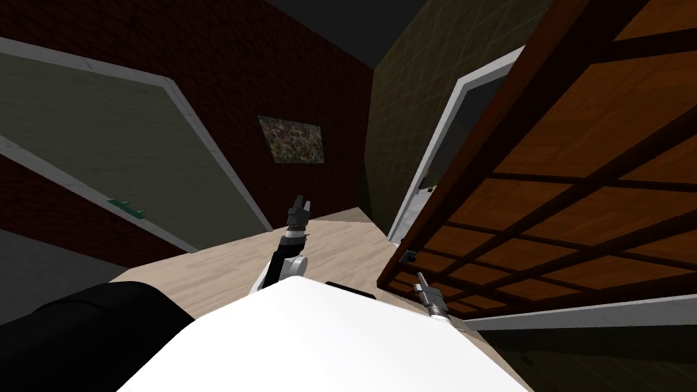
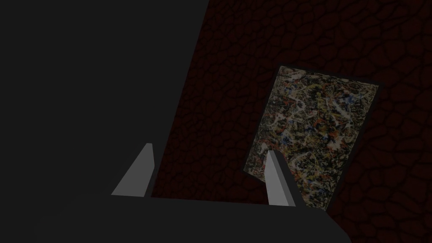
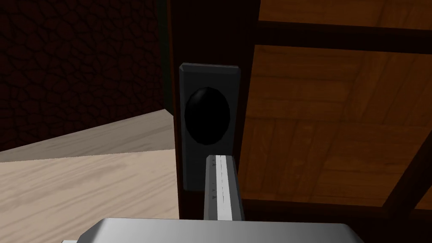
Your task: Pull the door open
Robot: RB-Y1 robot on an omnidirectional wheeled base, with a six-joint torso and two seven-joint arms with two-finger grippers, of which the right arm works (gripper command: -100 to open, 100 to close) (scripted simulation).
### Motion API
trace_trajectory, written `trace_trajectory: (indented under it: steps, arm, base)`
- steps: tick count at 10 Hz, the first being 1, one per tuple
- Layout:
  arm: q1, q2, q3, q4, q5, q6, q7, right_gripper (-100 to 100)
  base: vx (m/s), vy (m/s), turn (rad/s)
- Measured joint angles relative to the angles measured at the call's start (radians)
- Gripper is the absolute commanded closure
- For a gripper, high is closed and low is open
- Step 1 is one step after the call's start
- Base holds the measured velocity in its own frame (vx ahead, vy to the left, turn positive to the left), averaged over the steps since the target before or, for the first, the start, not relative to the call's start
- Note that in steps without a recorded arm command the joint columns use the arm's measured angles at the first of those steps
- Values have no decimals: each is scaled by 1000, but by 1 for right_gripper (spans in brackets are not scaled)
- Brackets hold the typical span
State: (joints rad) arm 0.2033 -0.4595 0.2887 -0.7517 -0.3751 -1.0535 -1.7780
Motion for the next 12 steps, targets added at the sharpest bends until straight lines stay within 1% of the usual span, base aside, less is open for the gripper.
trace_trajectory:
  steps: [1, 2, 3, 7, 8, 9, 12]
  arm:
    - [9, -4, -3, -5, -3, -2, -1, -100]
    - [12, -4, -4, 1, -4, -9, -3, -100]
    - [13, -4, -4, 2, -4, -11, -4, -100]
    - [-22, 13, -19, 11, -13, 17, 14, -100]
    - [-27, 17, -23, 8, -15, 26, 20, -100]
    - [-27, 18, -23, 7, -15, 26, 22, 100]
    - [-29, 16, -24, 9, -15, 29, 21, 100]
  base:
    - [-186, 102, -71]
    - [-89, 44, -21]
    - [145, 9, 66]
    - [247, -41, 50]
    - [117, -21, -2]
    - [-18, 9, 4]
    - [-31, 2, 4]
